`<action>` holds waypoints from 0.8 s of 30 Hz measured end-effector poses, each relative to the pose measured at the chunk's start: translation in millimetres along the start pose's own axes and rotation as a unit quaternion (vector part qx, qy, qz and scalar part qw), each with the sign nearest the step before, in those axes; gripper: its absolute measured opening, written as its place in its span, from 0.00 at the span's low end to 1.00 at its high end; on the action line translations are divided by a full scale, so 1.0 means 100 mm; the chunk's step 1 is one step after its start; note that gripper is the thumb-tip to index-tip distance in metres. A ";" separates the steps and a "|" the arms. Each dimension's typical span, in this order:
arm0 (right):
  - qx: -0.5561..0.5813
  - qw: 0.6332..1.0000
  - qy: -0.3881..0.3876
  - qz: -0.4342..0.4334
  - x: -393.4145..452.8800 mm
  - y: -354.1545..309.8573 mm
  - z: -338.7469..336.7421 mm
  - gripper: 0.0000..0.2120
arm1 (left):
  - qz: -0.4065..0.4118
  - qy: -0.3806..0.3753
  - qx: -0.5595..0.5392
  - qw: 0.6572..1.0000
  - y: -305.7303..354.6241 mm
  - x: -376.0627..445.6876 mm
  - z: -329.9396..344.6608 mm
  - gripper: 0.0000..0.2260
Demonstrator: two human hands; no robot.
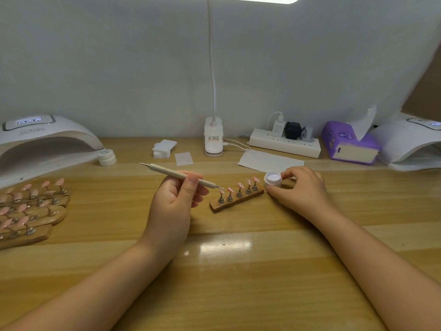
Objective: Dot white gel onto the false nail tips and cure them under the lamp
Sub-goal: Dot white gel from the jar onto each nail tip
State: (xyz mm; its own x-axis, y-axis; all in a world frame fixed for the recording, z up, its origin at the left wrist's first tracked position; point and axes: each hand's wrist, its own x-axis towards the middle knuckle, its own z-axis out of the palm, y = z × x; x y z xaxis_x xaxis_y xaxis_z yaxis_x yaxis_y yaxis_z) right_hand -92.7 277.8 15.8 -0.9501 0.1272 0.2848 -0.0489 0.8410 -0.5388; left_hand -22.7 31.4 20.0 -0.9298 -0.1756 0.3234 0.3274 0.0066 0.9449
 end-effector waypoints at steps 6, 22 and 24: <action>0.072 0.984 0.110 -0.122 -0.13 -0.43 -0.11 0.17 | 0.092 -0.074 0.074 0.990 0.22 -0.05 0.01 0.08; 0.104 0.963 0.052 -0.245 -0.60 -0.89 -0.09 0.13 | 0.213 0.021 0.181 0.960 0.41 -0.05 0.01 0.04; 0.114 0.962 0.055 -0.242 -0.60 -0.90 -0.09 0.13 | 0.213 0.018 0.194 0.958 0.39 -0.04 0.01 0.03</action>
State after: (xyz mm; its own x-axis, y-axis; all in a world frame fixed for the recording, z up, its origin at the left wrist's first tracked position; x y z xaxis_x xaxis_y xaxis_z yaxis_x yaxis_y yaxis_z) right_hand -28.1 199.2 54.1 -0.7619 -0.1845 0.6209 -0.5547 0.6808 -0.4784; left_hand -5.7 33.0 55.9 -0.7177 -0.1097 0.6877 0.5817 0.4485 0.6786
